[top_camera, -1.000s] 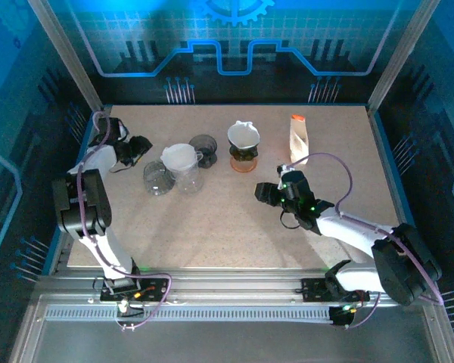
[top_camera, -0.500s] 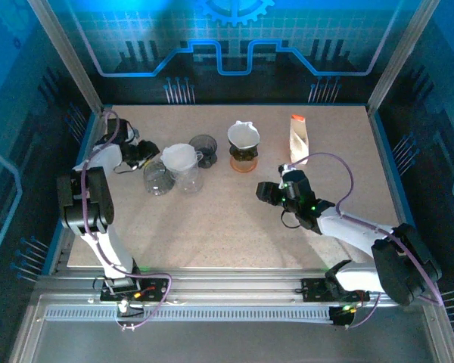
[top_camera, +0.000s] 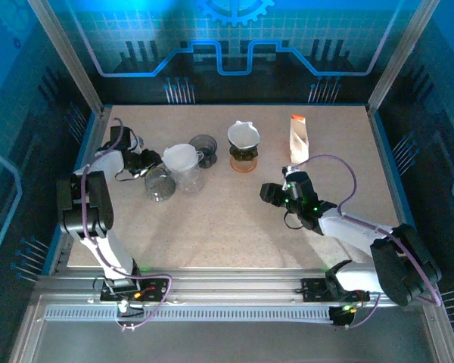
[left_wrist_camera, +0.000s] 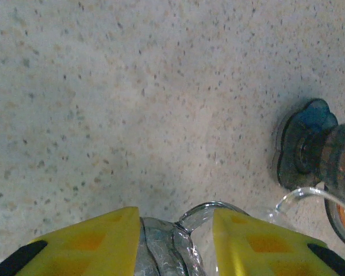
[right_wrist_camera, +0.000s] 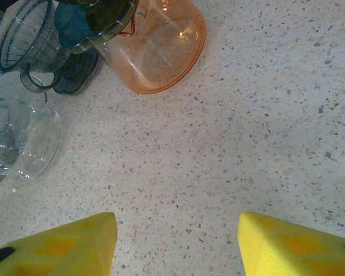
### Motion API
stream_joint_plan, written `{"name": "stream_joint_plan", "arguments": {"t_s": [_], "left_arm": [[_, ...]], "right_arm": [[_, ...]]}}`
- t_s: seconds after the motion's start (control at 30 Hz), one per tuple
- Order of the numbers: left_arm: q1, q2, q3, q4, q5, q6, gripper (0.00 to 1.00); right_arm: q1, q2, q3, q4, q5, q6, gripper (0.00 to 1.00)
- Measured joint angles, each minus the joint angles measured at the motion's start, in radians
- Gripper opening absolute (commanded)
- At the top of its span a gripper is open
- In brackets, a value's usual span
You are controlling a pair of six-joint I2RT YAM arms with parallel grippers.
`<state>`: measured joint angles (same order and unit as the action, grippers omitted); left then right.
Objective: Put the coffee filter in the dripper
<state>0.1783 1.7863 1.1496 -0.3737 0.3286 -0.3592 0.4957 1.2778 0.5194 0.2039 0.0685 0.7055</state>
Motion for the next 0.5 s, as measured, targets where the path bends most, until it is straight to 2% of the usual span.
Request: {"name": "stream_joint_plan", "arguments": {"t_s": [0.3,0.5], "left_arm": [[-0.001,-0.086,-0.102,0.002,-0.001,-0.014,0.39],[-0.024,-0.172,-0.207,0.024,-0.021,-0.073,0.39]], "right_arm": [[-0.013,0.000,-0.019,0.028,-0.017,0.000,0.58],[-0.025,0.002,-0.034,0.063,-0.029,0.001,0.58]]}}
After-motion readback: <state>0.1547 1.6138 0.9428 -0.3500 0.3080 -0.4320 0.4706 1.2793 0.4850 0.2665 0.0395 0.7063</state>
